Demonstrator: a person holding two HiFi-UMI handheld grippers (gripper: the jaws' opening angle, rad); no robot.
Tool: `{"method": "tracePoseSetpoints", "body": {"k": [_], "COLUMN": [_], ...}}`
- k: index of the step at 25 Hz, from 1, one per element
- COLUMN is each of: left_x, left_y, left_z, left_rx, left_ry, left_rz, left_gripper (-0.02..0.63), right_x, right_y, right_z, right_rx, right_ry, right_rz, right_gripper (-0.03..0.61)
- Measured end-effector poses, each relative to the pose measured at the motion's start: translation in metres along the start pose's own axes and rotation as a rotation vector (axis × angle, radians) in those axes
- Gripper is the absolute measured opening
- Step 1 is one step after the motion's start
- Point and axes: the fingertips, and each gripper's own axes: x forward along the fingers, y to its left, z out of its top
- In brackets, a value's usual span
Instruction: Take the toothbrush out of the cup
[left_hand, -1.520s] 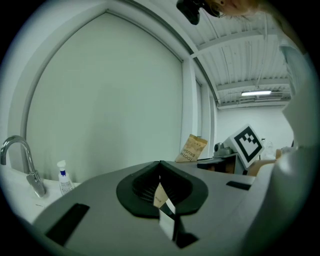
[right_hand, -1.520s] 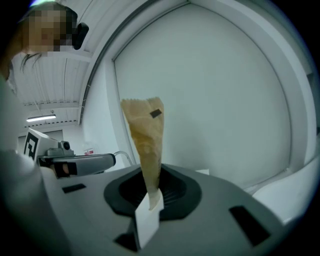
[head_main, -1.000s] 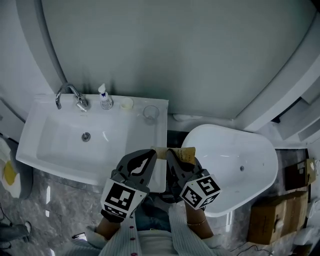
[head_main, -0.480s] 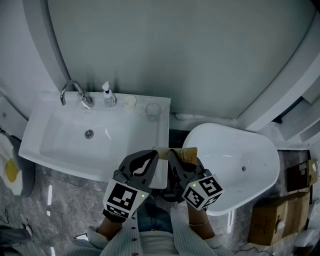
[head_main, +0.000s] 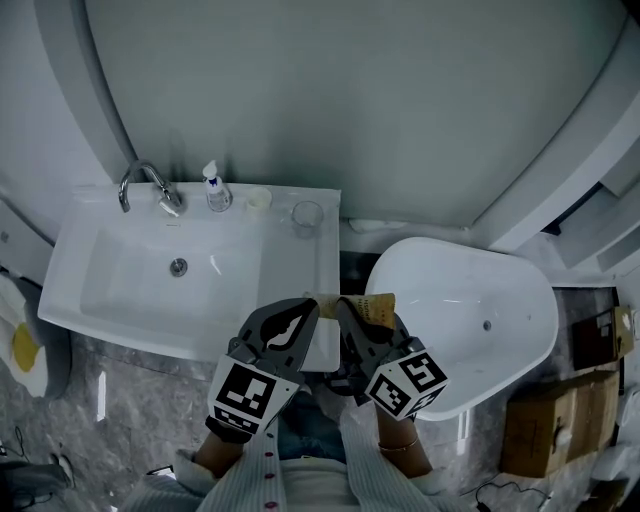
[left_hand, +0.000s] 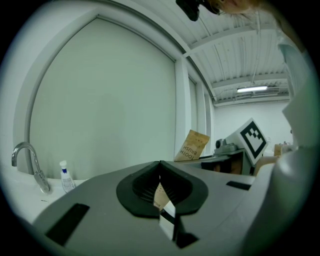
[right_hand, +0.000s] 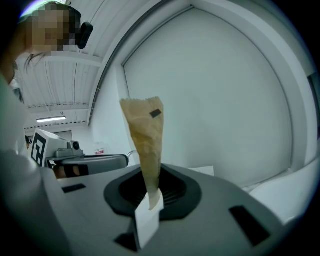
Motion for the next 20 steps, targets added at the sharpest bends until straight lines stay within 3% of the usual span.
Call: {"method": "tracePoseSetpoints", "body": {"k": [20], "left_x": [-0.012], "left_y": [0.004], "left_z": [0.002], "left_rx": [0.005], "left_ry": [-0.023], "left_rz": [0.014], "left_gripper": [0.017], "right_x": [-0.002], "right_y": [0.011], "right_z": [0.0], "right_rx": [-0.014], "right_ry": [-0.009], "right_rz": [0.004], "right_gripper": [0.049]}}
